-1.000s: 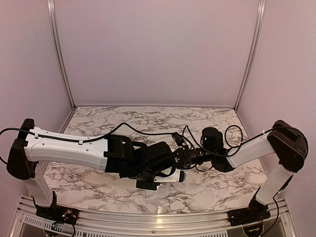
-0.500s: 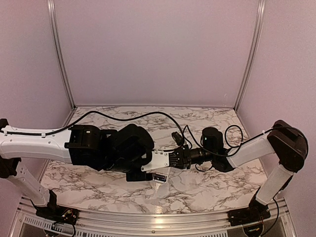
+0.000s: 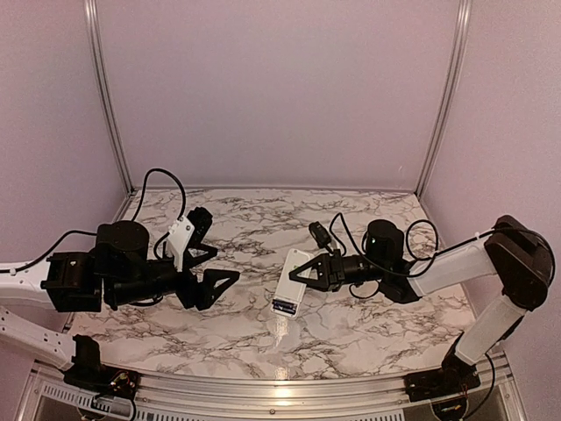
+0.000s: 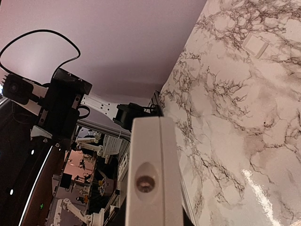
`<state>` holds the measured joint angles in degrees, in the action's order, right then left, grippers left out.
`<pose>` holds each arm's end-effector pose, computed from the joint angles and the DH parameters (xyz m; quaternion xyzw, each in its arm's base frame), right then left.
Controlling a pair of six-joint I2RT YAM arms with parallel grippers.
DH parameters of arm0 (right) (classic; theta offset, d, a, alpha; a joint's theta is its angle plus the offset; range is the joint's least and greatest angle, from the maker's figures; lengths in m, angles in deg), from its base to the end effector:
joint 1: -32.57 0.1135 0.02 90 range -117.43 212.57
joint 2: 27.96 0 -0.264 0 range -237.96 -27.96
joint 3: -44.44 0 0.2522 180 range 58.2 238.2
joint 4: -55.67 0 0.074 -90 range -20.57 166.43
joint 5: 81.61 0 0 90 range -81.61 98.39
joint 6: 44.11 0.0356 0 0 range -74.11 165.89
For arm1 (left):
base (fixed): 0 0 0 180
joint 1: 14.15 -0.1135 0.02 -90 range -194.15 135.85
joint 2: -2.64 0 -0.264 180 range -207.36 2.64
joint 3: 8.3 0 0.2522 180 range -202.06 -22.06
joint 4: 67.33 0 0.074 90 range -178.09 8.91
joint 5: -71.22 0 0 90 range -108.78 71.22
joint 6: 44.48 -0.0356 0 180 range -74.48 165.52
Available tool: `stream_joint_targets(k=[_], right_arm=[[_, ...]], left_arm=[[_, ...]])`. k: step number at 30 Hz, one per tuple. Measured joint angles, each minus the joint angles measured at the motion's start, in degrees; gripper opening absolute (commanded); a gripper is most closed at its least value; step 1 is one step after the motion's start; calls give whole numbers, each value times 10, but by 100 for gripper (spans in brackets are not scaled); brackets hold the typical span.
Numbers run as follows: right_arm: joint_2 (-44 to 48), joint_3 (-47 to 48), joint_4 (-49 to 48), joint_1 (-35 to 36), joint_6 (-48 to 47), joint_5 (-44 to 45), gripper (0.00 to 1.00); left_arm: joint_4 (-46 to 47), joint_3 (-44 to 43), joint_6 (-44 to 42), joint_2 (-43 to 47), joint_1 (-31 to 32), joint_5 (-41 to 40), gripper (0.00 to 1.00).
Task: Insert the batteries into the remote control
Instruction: Place the battery in the battery compartment, then load the battery into the battery compartment.
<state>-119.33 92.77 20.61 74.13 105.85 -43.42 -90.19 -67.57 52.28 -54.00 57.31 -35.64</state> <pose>0.2102 0.2238 0.1920 -0.1745 0.7159 0.6657 0.1180 0.0823 -0.2130 0.3082 0.3634 0.7304 -0.2636 0.5148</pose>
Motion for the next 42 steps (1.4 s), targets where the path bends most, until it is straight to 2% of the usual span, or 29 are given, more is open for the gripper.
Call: stream_joint_targets(k=[4,7,14,21,42], right_arm=[[4,3,-6,0,1,1,0],[4,6,-5,0,7,7,0],[4,12,1,0,20,30,0],[1,12,21,3,29,45,0],[-6,12,44,3,33,59,0]], left_arm=[[42,27,67,14,-4,-2,53],[62,27,106,-13,-4,-8,45],[64,3,164,-130,-3,-12,35],[62,-36,190,-175,-3,-4,25],[20,-91,199,-259,-3,43,15]])
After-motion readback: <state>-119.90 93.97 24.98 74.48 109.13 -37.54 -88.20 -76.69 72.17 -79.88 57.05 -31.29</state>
